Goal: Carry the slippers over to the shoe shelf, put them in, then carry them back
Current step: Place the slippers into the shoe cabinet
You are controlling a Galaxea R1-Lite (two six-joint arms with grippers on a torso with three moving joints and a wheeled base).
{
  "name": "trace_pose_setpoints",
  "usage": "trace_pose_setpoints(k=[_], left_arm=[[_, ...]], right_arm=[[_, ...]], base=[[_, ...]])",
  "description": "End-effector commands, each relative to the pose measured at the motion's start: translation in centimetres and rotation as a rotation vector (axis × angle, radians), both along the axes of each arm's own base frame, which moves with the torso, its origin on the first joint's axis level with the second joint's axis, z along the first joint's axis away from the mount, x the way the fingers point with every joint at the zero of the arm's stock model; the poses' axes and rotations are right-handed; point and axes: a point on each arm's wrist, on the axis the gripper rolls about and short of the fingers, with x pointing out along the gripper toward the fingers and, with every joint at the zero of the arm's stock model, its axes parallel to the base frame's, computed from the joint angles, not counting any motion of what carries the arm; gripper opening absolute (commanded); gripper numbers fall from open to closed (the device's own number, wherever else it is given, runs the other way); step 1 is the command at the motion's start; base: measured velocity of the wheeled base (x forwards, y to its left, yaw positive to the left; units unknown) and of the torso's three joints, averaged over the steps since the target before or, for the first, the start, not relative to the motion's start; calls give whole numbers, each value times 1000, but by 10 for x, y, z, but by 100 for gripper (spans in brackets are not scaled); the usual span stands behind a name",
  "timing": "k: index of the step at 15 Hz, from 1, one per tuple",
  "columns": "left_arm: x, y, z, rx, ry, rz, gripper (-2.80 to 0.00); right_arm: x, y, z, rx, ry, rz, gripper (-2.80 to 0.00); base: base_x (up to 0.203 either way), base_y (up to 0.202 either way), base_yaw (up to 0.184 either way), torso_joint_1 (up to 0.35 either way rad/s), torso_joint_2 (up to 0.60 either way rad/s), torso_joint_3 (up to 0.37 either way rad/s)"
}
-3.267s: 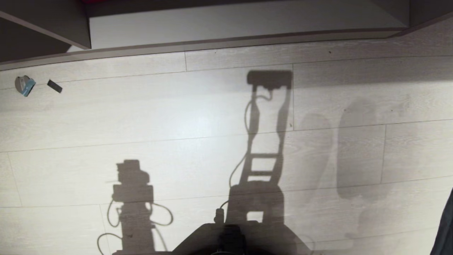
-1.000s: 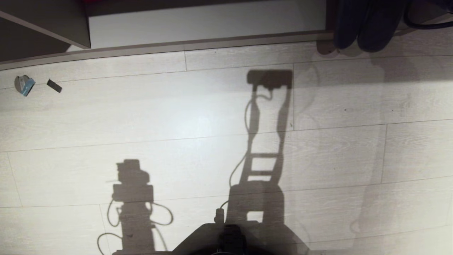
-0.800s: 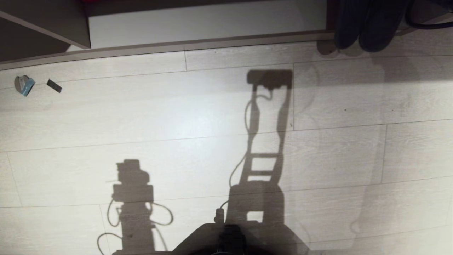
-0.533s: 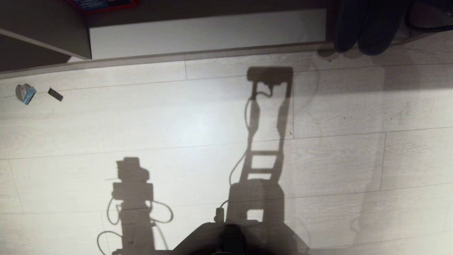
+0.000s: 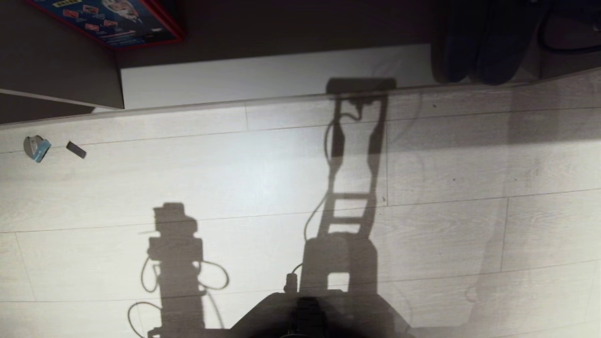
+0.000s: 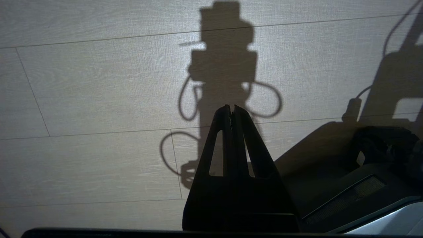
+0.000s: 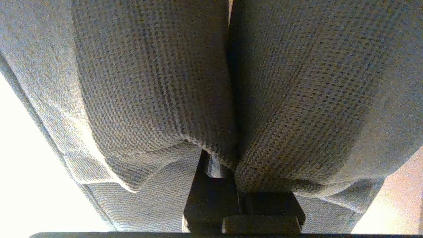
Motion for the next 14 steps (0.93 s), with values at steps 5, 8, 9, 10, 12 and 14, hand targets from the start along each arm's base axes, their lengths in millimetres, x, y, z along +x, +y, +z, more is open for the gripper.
trace_pose_setpoints(k=[5,8,9,10,12,14], left_arm=[[0,0,0,0,-1,0,-280],[0,0,0,0,-1,-1,-280],[0,0,0,0,-1,1,-280],[0,0,0,0,-1,1,-280],[0,0,0,0,-2,1,-280],[0,0,0,0,-1,0,-280]], right_arm=[[13,-1,-13,-29,-18,52,-280],[22,-5,-19,-32,-18,46,-280],[26,-7,-21,-34,-20,40,-280],[28,-8,-22,-35,-24,39,-280],[31,-10,-25,-46,-21,49,-280],[37,-14,-29,-55,-10,60,0]], base=[[0,0,0,0,0,0],[0,0,0,0,0,0],[0,0,0,0,0,0],[0,0,0,0,0,0],[0,0,0,0,0,0],[0,0,0,0,0,0]])
